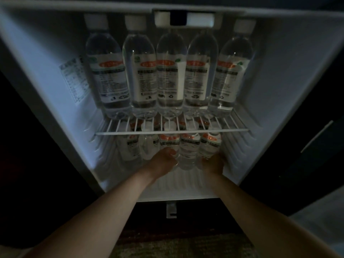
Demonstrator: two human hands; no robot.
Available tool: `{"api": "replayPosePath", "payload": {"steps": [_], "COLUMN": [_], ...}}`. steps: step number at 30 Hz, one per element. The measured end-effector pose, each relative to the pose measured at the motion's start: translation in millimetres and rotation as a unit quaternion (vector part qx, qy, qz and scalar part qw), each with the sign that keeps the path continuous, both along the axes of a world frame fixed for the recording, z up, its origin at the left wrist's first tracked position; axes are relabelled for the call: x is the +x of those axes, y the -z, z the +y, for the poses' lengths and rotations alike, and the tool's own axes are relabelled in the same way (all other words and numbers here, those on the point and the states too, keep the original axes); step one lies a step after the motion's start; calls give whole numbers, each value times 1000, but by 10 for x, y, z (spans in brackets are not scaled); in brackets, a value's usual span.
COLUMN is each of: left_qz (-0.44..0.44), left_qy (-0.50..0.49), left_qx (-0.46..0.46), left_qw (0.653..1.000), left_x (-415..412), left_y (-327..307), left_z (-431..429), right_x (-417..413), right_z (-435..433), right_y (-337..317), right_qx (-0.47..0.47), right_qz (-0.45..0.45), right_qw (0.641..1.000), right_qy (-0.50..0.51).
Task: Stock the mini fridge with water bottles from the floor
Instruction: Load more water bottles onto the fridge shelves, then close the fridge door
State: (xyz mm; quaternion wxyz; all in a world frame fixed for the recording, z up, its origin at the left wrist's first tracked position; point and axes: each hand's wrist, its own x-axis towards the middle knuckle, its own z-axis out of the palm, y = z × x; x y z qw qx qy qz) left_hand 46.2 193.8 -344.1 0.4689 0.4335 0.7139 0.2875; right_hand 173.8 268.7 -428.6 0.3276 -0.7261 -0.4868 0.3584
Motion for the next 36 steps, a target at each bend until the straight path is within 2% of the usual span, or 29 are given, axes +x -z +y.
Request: {"api": "replayPosePath", "payload": {"steps": [6, 10, 16, 21, 30, 33, 36], "left_qz": [-118, -83, -69, -82, -74, -39, 32], "left_qy": [-26, -27, -47, -22, 84, 110, 140], "left_qx": [-2, -1, 23, 98, 198, 212, 225], "left_qw": [993, 996, 996, 992, 974, 970, 964], "left_x": [20, 55, 263, 682, 1636, 1921, 2193], "left_y": [-99, -292, -943, -1674, -2774, -2973, -3091], "left_z": [-115, -357, -901, -1381, -2091, -2109, -1976], "right_x": [109, 180, 332, 650, 1711, 2100, 2500], "right_z": [-40, -404, -1058, -1685, -2423, -2501, -2450], "right_y": [-110, -301, -1045, -1850, -3080, -3373, -3543], "right_qx": [-64, -102, -72, 28, 152, 202, 238], "right_qz": [16, 9, -8, -44, -29, -46, -81], "right_qw": [994, 989, 984, 974, 977, 972, 966], "right_qy": [-83, -108, -162, -219, -146, -110, -62]}}
